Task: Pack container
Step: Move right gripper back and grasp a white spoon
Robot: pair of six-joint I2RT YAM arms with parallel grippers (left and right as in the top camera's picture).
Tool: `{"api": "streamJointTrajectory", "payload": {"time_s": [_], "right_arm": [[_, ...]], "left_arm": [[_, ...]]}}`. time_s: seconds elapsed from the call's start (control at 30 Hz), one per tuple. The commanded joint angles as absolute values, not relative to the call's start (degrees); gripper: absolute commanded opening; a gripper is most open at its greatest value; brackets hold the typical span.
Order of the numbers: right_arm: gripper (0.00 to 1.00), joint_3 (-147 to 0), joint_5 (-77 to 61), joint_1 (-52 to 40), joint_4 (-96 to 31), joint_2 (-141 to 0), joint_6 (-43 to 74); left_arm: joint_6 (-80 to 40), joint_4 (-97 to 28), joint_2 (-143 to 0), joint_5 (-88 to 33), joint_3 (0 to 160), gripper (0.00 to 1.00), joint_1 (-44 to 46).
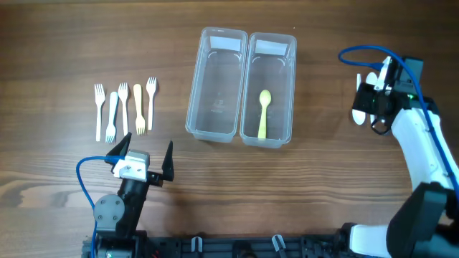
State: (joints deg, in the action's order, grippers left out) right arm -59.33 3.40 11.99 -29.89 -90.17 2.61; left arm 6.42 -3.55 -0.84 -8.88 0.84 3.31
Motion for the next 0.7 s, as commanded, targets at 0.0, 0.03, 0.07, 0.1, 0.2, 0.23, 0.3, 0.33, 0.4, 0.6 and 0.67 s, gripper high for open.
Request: {"api": "streamJointTrajectory", "payload": {"time_s": [0.0,0.03,0.07,0.1,0.2,0.23,0.3,0.33,0.4,0.6,0.67], "right_arm": [[0.62,-59.07,1.43,12.08,-27.64,-96.36,1.45],[0.64,-59.07,1.43,12.08,-26.50,-98.37,1.43],[0.65,-59.07,1.45,12.10,-25.41,-100.55,1.15],[0.65,-59.07,1.43,12.10,-24.51,-102.26,0.69],[0.66,-59.07,1.41,12.08,-22.28,-105.84,0.16],[0.67,-59.07,1.41,12.10,-21.54,-106.76,0.19],[0.67,-59.07,1.41,12.08,-19.94,-108.22,0.19],[0.67,-59.07,1.41,12.10,-19.42,-108.64,0.21],[0.71,-59.07,1.43,12.08,-18.00,-110.13,0.19],[0.76,-59.07,1.41,12.10,-15.31,-111.22,0.10],[0.63,-59.07,1.41,12.10,-15.16,-111.22,0.10]], "left_arm": [[7.27,-3.40,-0.49,-8.95,0.36,1.00,3.09],[7.29,-3.42,-0.49,-8.95,0.36,1.00,3.09],[7.27,-3.42,-0.49,-8.95,0.36,1.00,3.09],[7.27,-3.40,-0.49,-8.95,0.36,1.00,3.09],[7.27,-3.40,-0.49,-8.95,0.36,1.00,3.09],[7.27,-3.40,-0.49,-8.95,0.36,1.00,3.09],[7.27,-3.42,-0.49,-8.95,0.36,1.00,3.09],[7.27,-3.40,-0.49,-8.95,0.36,1.00,3.09],[7.27,-3.40,-0.49,-8.95,0.36,1.00,3.09],[7.27,-3.40,-0.49,-8.95,0.36,1.00,3.09],[7.27,-3.42,-0.49,-8.95,0.36,1.00,3.09]]}}
